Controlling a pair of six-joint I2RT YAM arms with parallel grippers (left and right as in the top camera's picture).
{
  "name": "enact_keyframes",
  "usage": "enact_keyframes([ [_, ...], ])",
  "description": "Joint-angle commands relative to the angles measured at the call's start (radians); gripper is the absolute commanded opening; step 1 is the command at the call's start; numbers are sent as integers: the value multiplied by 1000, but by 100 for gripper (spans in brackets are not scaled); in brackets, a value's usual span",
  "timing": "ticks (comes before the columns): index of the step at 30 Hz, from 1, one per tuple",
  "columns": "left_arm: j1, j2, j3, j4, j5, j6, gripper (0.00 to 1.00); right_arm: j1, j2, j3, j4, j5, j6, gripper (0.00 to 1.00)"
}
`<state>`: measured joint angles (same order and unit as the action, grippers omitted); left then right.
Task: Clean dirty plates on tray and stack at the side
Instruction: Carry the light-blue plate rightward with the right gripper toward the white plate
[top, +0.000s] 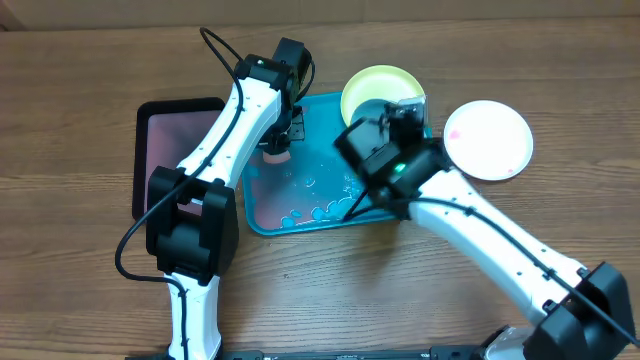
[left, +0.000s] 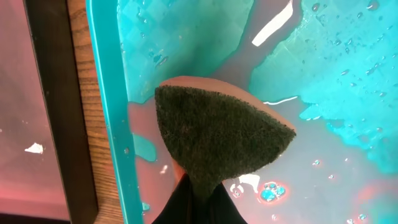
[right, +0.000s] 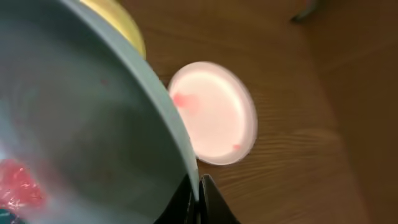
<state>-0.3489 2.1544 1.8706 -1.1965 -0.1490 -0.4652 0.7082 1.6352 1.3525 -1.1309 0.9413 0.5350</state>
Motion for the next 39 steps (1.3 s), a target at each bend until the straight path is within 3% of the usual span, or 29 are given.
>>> enact_keyframes([
  [1, 4, 11, -4, 1, 11, -7, 4, 98, -31, 31, -85, 361, 236, 4],
  [5, 4, 11, -4, 1, 12, -7, 4, 174, -31, 31, -179, 458, 338, 4],
  [18, 4, 11, -4, 0, 12, -7, 4, 189, -31, 31, -188, 497, 337, 4],
  [39, 4, 11, -4, 1, 11, -7, 4, 188, -31, 31, -191, 304, 360, 4],
])
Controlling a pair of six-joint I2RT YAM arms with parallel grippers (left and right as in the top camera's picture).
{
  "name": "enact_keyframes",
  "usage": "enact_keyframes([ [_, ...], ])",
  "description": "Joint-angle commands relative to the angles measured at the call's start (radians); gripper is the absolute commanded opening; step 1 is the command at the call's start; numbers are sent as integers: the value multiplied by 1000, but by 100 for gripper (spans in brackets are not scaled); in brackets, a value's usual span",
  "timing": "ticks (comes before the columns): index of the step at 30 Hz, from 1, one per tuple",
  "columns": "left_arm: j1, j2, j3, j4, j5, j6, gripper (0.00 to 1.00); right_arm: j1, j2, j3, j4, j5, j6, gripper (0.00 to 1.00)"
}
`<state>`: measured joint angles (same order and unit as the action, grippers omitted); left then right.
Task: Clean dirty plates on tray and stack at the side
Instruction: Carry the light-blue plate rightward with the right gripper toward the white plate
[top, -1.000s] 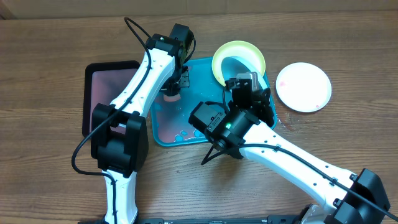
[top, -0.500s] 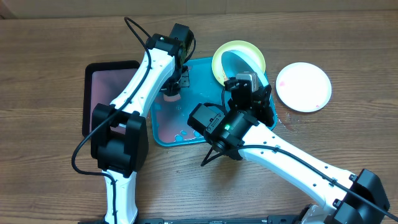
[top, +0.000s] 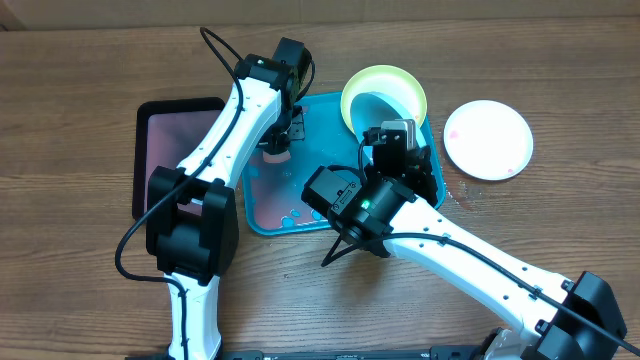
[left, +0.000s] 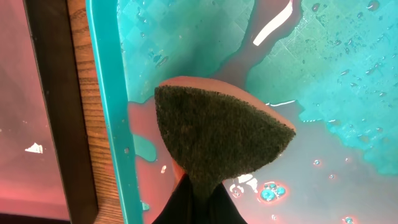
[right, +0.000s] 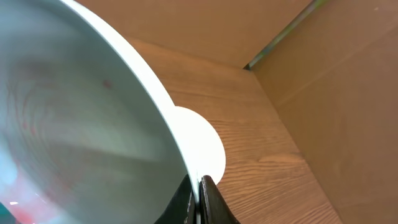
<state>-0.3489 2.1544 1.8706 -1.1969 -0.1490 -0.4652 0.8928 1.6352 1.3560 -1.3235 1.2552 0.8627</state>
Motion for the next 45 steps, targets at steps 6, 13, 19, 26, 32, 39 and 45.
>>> enact_keyframes([
  [6, 4, 11, -4, 1, 11, -7, 4, -7, -31, 27, 14, -27, 33, 4],
  [13, 4, 11, -4, 2, 11, -7, 4, -15, -33, 29, 29, -122, 28, 4],
  [19, 4, 11, -4, 1, 11, -7, 4, -67, -36, 40, 32, -275, 10, 4],
  [26, 4, 11, -4, 4, 11, -7, 4, -195, -37, 40, 88, -550, -103, 4],
  [32, 4, 11, -4, 4, 11, -7, 4, -386, -36, 40, 225, -998, -333, 4],
  [39, 4, 11, -4, 5, 11, -7, 4, -657, -36, 40, 277, -1320, -426, 4],
  [45, 4, 11, -4, 6, 11, -7, 4, -896, -36, 40, 332, -1351, -425, 4],
])
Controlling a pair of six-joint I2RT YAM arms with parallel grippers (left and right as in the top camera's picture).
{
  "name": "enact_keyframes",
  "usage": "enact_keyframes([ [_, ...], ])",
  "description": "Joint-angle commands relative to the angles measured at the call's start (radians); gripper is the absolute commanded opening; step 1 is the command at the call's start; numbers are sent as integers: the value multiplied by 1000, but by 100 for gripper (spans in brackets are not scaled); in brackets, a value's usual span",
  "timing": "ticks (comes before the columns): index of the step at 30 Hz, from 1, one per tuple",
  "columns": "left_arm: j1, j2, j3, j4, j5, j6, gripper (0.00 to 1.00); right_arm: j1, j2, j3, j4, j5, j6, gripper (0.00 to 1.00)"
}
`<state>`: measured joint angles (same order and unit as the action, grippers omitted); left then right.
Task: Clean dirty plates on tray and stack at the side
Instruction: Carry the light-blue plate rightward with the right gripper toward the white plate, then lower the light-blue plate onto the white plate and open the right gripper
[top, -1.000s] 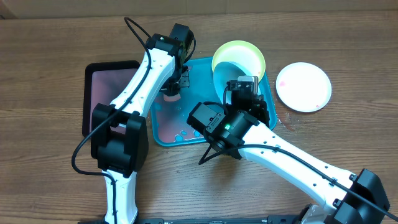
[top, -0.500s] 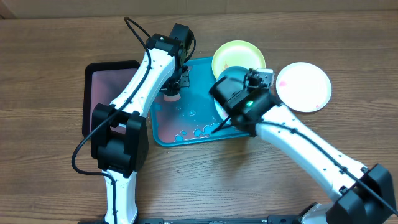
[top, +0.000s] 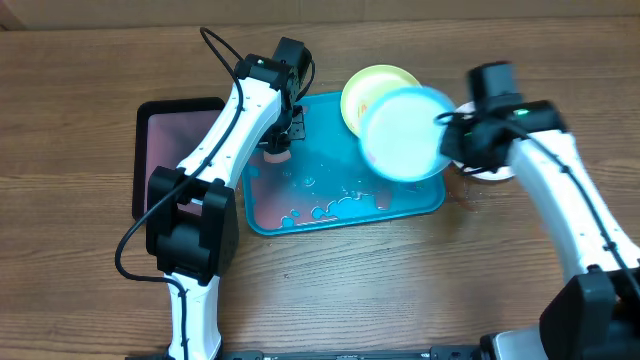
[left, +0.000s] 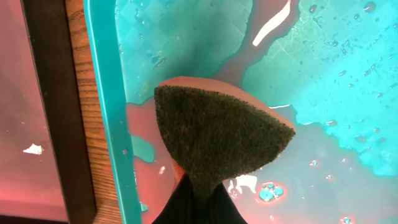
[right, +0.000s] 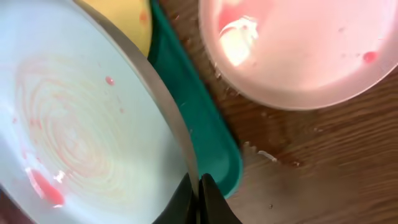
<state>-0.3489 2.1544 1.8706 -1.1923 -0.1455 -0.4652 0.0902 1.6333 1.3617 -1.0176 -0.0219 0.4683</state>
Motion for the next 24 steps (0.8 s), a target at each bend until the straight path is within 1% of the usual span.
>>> enact_keyframes([
  [1, 4, 11, -4, 1, 8, -7, 4, -132, -32, 34, 42, -74, -30, 4],
  [6, 4, 11, -4, 1, 8, -7, 4, -278, 0, 32, 101, -50, -18, 4],
  [12, 4, 11, -4, 1, 8, -7, 4, -423, 96, 32, 105, -51, 3, 4],
  [16, 4, 11, -4, 2, 8, -7, 4, -461, 167, 32, 106, -50, 2, 4],
  [22, 4, 11, -4, 2, 8, -7, 4, -457, 232, 32, 129, -51, 2, 4],
  [23, 4, 11, -4, 2, 8, -7, 4, -456, 237, 32, 130, -51, 2, 5],
  [24, 4, 11, -4, 2, 8, -7, 4, -456, 237, 32, 130, -51, 2, 11],
])
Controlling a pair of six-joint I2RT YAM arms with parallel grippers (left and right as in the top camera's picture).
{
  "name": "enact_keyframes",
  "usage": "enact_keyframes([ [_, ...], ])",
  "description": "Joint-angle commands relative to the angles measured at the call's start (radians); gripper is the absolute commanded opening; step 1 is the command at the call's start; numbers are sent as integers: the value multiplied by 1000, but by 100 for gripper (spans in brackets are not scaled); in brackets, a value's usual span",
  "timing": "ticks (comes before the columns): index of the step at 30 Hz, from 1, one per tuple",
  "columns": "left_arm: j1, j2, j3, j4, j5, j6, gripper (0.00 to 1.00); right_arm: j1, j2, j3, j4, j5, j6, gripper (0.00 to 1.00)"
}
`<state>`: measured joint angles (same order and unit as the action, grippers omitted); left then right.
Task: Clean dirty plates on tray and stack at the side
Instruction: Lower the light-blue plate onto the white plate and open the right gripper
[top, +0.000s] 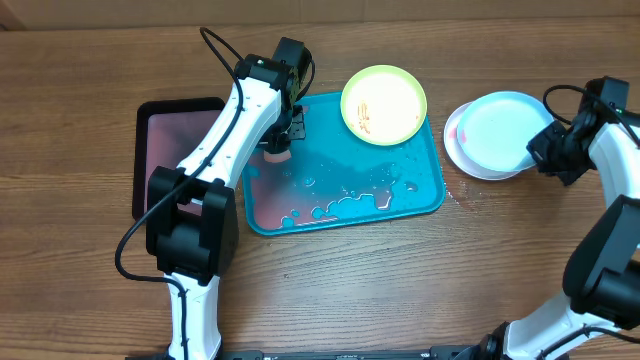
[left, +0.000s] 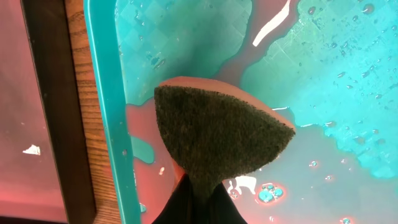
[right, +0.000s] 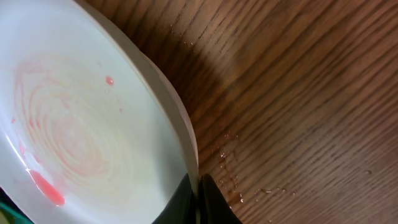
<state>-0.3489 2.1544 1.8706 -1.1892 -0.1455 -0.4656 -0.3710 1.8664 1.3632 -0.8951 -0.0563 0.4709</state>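
Observation:
A teal tray (top: 432, 200) lies mid-table, wet with pinkish water. A yellow-green plate (top: 384, 103) with orange smears rests on its far right corner. My left gripper (left: 198, 190) is shut on a dark-faced sponge (left: 217, 134) held over the tray's left side (left: 106, 106). Right of the tray, my right gripper (right: 198, 183) is shut on the rim of a light blue plate (top: 500, 132), which lies over a white plate (top: 456, 140) on the table. The blue plate (right: 87, 124) carries faint pink streaks.
A dark tray (top: 172, 150) holding pink liquid sits left of the teal tray. Water drops (right: 227, 168) dot the wooden table by the blue plate's rim. The left arm (top: 230, 130) reaches over the dark tray.
My right gripper has moved right with the blue plate, from above the teal tray's right part to over the white plate. The yellow-green plate now shows fully. Left gripper unmoved.
The right gripper held the blue plate tilted over the teal tray by the yellow-green plate, then lower over the tray's front, then level above its right part. Now the plate rests on the white plate. The left gripper kept the sponge over the tray's left side throughout.

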Motion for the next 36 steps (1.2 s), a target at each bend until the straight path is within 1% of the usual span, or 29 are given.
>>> enact_keyframes([
  [1, 4, 11, -4, -1, 8, -6, 4, 5, 4, 31, 8, -17, -1, 17],
  [3, 4, 11, -4, 0, 8, -6, 4, 5, 4, 31, 12, -44, -15, 23],
  [6, 4, 11, -4, 0, 8, -7, 4, 5, 4, 31, 20, -134, -73, 31],
  [9, 4, 11, -4, 0, 8, -7, 4, 12, 4, 32, 27, -241, -92, 32],
  [11, 3, 11, -4, 0, 8, -7, 4, 27, 4, 33, 40, -323, -130, 32],
  [14, 3, 11, -4, 0, 8, -7, 4, 80, 4, 33, 70, -395, -143, 32],
  [18, 2, 11, -4, 1, 8, -11, 4, 187, 4, 33, 128, -373, -121, 34],
  [22, 2, 11, -4, 0, 8, -14, 4, 301, 6, 32, 195, -203, 27, 35],
  [25, 2, 11, -4, 0, 8, -14, 4, 368, 14, 31, 221, -104, 84, 35],
  [32, 3, 11, -4, 8, 8, -14, 4, 441, 34, 31, 233, -82, 79, 34],
  [36, 3, 11, -4, 8, 8, -14, 4, 449, 59, 31, 194, -67, 78, 34],
])
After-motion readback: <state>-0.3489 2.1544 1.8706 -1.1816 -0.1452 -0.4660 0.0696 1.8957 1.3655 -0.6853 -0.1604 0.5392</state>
